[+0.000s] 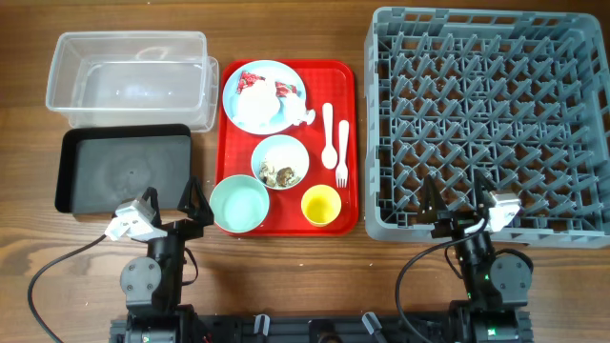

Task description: Sort waste into correct bins and load items into the dishwasher rack

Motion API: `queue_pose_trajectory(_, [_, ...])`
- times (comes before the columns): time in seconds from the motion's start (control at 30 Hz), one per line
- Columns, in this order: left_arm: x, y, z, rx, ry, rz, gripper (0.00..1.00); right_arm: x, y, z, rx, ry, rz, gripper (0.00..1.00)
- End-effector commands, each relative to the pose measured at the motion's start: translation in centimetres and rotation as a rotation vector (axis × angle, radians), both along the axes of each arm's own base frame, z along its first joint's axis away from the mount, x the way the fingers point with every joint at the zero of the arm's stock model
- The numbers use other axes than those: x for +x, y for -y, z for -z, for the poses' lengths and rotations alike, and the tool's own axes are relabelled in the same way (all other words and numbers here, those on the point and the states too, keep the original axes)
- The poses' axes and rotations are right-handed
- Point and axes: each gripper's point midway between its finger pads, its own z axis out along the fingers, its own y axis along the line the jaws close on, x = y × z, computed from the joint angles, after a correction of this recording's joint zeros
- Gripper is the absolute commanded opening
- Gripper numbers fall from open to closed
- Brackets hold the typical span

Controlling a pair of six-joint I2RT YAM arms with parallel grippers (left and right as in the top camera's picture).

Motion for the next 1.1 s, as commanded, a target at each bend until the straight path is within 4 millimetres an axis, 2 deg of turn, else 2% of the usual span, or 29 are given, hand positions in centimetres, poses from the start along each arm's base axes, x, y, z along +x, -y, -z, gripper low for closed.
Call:
queue_pose_trajectory(0.0, [0.0,0.0,0.3,-0.001,-0.008,0.005,1.00,0.0,0.4,-0.6,0.019,0.023,0.023,1.00])
queue_pose_trajectory(0.27, [0.0,0.1,0.0,-0.021,0.003,0.006,1.00,0.0,0.5,-2.0,0.018,0.082,0.024,1.00])
queue_pose_trajectory(0.43, [0.1,0.1,-1.5,-0.026,0.067,0.010,1.00,-0.3,0.4,-3.5,-0.034,0.121,0.022,1.00])
queue_pose_trajectory(0.73, [-0.1,1.4,-4.0,-0.022,0.117,0.084,1.00,-0.2,0.4,-7.2,-0.085,0.141,0.026,1.00])
queue_pose_trajectory(0.9, [0.2,1.5,-5.6,0.041,0.081,0.094,1.00,1.1,0.4,-9.6,-0.086,0.088,0.023,1.00])
queue_pose_trajectory(1.07, [1.0,1.7,-8.0,0.104,-0.011,0.112,1.00,3.4,0.3,-11.6,-0.089,-0.021,0.018,1.00])
